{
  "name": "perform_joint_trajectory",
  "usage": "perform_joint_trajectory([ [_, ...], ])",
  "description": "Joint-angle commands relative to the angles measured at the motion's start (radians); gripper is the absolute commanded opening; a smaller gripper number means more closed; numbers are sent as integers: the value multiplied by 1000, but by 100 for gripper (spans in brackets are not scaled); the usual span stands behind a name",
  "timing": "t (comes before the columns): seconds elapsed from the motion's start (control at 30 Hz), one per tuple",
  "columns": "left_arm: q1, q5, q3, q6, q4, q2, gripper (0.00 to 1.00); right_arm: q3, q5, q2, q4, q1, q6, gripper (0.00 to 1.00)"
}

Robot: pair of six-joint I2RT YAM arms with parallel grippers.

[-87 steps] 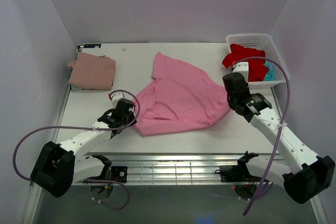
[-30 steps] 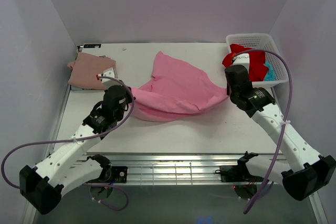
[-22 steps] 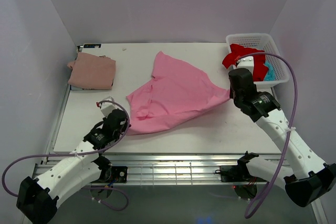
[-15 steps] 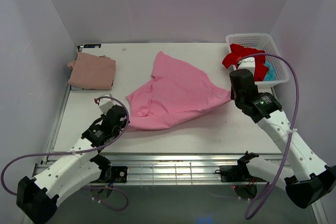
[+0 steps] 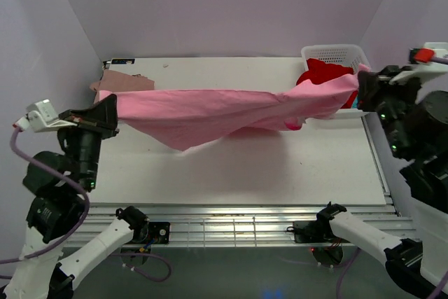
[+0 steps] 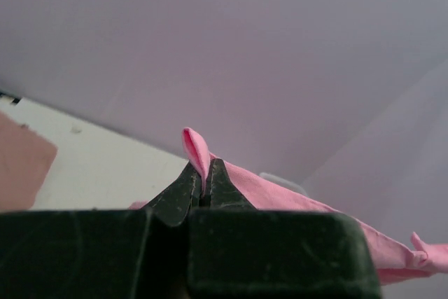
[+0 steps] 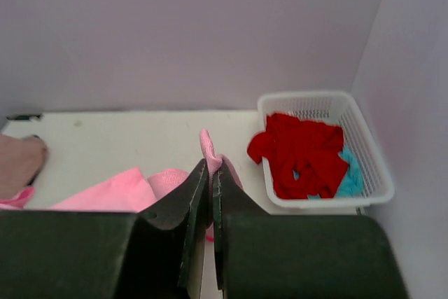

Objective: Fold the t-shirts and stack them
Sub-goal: Flatten out the tshirt

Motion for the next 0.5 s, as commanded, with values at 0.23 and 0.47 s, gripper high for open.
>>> perform_joint_trajectory([
  [0.23,112,588,391,96,-152,-49,0,504,-297,-95,-41,-4,-71,8],
  [0.47,329,775,706,78,-379,81,0,526,-300,-120,28,-4,-46,8],
])
